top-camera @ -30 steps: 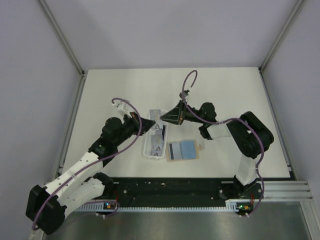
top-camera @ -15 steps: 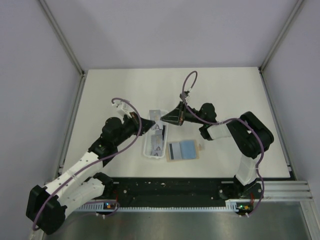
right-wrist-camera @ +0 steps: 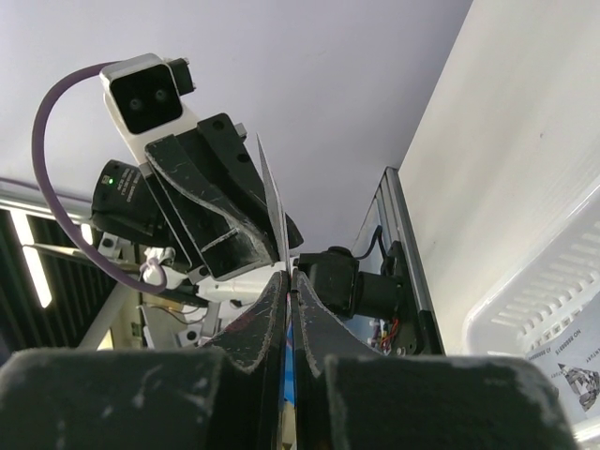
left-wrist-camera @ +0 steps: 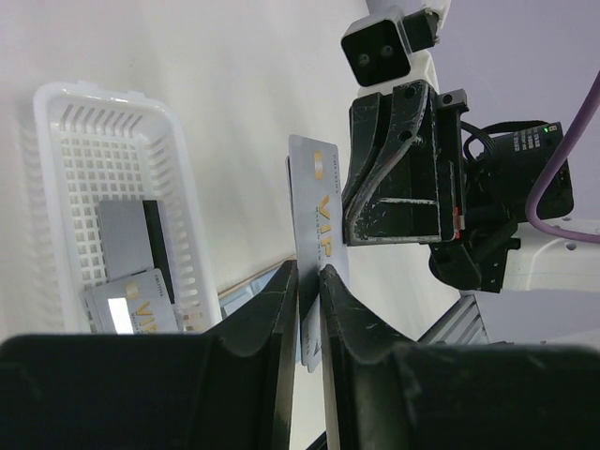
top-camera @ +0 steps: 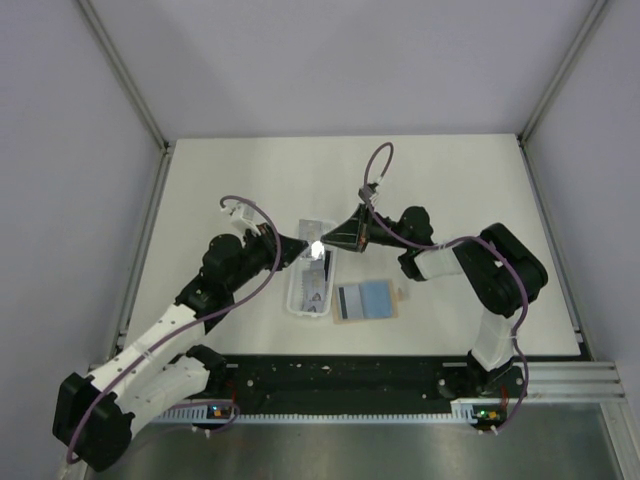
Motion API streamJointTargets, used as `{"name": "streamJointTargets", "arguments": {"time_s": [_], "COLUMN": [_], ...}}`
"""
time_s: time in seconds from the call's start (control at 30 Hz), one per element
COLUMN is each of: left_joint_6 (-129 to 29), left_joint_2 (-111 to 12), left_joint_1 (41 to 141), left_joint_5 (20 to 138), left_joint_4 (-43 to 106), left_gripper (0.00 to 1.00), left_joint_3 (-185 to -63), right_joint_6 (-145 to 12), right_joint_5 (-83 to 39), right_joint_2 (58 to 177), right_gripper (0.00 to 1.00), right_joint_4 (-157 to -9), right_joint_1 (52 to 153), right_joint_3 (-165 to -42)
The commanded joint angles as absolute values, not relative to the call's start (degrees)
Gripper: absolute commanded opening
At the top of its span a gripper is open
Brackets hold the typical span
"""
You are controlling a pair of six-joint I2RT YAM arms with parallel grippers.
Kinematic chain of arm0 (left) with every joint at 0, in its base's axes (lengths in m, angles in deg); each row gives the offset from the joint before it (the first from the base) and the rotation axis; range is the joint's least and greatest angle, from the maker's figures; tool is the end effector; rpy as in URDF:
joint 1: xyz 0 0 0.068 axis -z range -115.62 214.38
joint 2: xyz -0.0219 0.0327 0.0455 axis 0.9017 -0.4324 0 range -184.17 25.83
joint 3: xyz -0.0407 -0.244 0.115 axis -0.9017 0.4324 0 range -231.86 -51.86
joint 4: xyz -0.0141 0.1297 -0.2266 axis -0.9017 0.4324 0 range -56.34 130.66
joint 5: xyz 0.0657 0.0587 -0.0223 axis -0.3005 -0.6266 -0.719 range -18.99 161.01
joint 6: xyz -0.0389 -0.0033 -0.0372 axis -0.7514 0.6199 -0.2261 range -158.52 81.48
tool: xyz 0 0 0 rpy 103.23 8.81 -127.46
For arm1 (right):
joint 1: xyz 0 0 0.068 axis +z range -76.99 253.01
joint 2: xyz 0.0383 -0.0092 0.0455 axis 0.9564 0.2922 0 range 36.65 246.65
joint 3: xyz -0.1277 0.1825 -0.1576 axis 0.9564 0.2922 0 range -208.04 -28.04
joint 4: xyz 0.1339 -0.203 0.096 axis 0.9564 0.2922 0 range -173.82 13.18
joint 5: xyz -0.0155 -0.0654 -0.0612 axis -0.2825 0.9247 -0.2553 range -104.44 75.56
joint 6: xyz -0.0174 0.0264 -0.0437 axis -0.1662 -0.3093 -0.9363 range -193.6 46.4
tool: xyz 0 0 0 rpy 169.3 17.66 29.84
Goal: Put the credit cards into the card holder
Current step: Pick up the credit card from the storage box.
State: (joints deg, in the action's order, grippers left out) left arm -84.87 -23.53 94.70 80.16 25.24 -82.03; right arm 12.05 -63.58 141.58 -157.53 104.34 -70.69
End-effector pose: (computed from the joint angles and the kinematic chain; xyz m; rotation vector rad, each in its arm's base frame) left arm 0.1753 -0.1091 0.2695 -0.1393 1.8886 -1.0888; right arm 0.2854 0.2052 0.1989 -0.0678 1.9009 2.1273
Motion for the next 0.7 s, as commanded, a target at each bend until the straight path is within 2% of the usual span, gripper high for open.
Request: {"name": "streamJointTargets", "arguments": {"time_s": [0.0,0.3,0.67], "left_joint_6": [-83.3,-83.0,-81.7], "left_joint_2": [-21.6,-21.2,-21.3], "left_joint_1": [93.8,93.0,91.4], "left_joint_5": [77.7,77.7,77.5], "left_joint_4": [25.0,25.7,27.0], "left_gripper": [0.18,0.18,0.06], "left_joint_3": [-82.4,-82.6,-84.3], "right_joint_6": [11.9,12.0,11.4], "right_joint_5": [-64.8,-64.9,-65.1], "right_joint_2": [139.5,139.4,139.7], "right_gripper": [0.00,0.00,0.00], "right_joint_4": [-170.1,-170.3,-170.4], "right_joint_1": [104.3,104.2,104.2], "right_joint_3": [-69.9,-69.8,-68.8]}}
